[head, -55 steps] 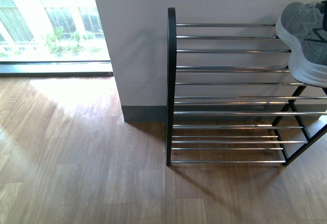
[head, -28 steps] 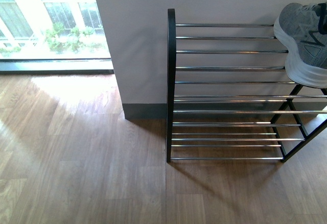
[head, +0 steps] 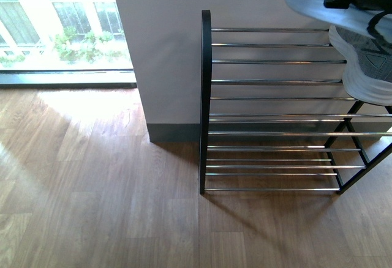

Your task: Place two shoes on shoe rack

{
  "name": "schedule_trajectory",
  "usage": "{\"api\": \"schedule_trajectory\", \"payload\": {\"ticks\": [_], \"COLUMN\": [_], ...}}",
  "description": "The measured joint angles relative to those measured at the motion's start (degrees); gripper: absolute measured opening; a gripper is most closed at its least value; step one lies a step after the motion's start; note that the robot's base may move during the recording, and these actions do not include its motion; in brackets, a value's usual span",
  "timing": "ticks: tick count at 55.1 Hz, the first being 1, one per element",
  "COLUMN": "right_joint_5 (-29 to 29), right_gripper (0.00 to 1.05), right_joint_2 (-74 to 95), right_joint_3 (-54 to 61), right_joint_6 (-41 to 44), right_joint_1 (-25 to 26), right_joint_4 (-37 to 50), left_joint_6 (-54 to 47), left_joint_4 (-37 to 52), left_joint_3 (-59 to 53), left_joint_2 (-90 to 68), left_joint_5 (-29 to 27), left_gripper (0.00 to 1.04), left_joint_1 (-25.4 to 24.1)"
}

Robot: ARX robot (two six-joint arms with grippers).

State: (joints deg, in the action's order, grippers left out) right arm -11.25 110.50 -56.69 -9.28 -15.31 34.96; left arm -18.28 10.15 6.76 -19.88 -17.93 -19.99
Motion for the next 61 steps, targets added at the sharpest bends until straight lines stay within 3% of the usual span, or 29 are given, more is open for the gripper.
{"api": "schedule_trajectory", "payload": {"ticks": [8,27,61], "right_joint_5": [-2.2,-6.1,-3.3], "right_gripper": [0.02,0.02,0.02], "right_joint_2": [10.0,19.3,18.9], "right_joint_3": [-7.0,-13.8,-16.0], "right_joint_6": [-6.3,-10.9,-15.4], "right_joint_1": [1.5,1.6,2.2], "right_joint_4": [-0.8,0.9,2.6], "left_joint_6": [0.0,0.0,0.0], "left_joint_4": [0.0,0.0,0.0], "left_joint_3": [0.0,0.0,0.0], "left_joint_2": [0.0,0.0,0.0], "left_joint_5": [0.0,0.0,0.0], "left_gripper": [0.02,0.02,0.02], "left_joint_1": [0.0,0.0,0.0]}}
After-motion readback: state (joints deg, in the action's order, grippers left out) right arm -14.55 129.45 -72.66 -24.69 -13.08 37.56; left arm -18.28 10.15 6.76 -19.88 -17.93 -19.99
